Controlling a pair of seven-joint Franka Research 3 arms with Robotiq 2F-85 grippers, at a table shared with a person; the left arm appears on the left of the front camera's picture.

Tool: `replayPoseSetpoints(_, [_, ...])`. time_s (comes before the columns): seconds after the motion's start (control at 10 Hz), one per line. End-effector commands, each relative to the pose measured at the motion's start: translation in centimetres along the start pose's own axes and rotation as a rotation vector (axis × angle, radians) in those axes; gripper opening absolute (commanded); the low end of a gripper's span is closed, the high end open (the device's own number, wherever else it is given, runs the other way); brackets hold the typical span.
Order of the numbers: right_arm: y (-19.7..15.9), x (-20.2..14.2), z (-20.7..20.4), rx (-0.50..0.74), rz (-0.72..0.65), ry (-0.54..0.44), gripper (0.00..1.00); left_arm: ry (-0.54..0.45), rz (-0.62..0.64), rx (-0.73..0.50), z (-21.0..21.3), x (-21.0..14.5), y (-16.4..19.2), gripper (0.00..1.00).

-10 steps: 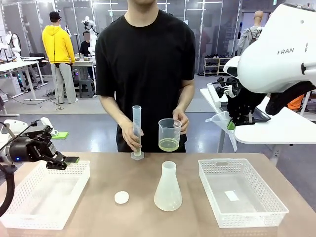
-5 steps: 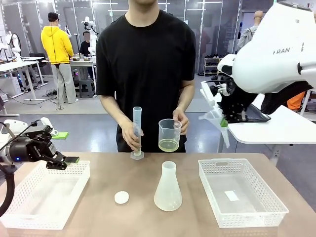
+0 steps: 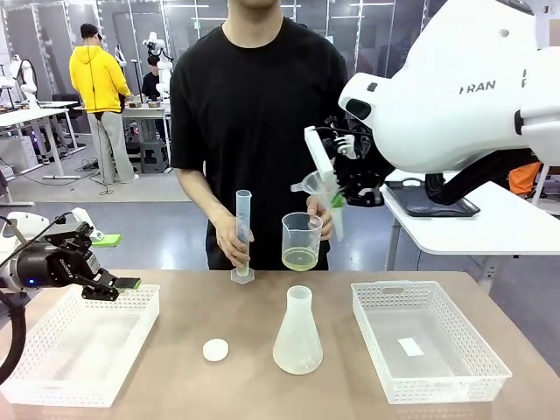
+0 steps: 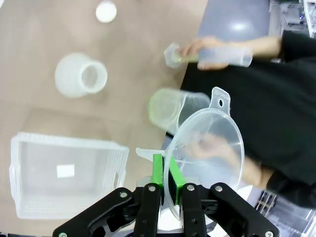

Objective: Prepare the solutions needed for the experiment.
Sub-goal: Pick up the Plastic Funnel and insert it into the Big flask.

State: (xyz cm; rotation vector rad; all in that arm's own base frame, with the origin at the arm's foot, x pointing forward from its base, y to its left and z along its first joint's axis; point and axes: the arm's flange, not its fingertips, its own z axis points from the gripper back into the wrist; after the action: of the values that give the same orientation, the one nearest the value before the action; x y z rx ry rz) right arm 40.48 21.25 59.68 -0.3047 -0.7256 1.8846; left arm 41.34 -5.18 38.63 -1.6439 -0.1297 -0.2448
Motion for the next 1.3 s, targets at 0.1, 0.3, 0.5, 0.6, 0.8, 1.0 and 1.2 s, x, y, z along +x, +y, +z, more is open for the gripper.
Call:
replayPoseSetpoints(0.1, [1.8,0.7,0.0,-0.019,0.063,-0.177,0.06,-0.004,-0.005,-0.015,-0.1,0.1,-0.3,1.0])
replayPoseSetpoints(0.3, [3.0,2.2,0.4,-0.018,0.112,-0.249,0.06,-0.004,-0.005,-0.015,-0.1,0.1,-0.3,1.0])
replayPoseSetpoints(0.5, [4.0,3.3,0.7,-0.027,0.148,-0.284,0.06,-0.004,-0.005,-0.015,-0.1,0.1,-0.3,1.0])
replayPoseSetpoints(0.6, [4.5,3.7,0.7,-0.024,0.151,-0.29,0.06,-0.004,-0.005,-0.015,-0.1,0.1,-0.3,1.0])
replayPoseSetpoints(0.8, [5.3,4.4,0.6,-0.019,0.148,-0.277,0.06,-0.004,-0.005,-0.015,-0.1,0.1,-0.3,1.0])
replayPoseSetpoints(1.0, [4.5,4.6,0.9,-0.009,0.139,-0.254,0.06,-0.004,-0.005,-0.015,-0.1,0.1,-0.3,1.0])
replayPoseSetpoints(1.2, [4.5,4.6,0.9,-0.009,0.139,-0.254,0.06,-0.004,-0.005,-0.015,-0.1,0.1,-0.3,1.0])
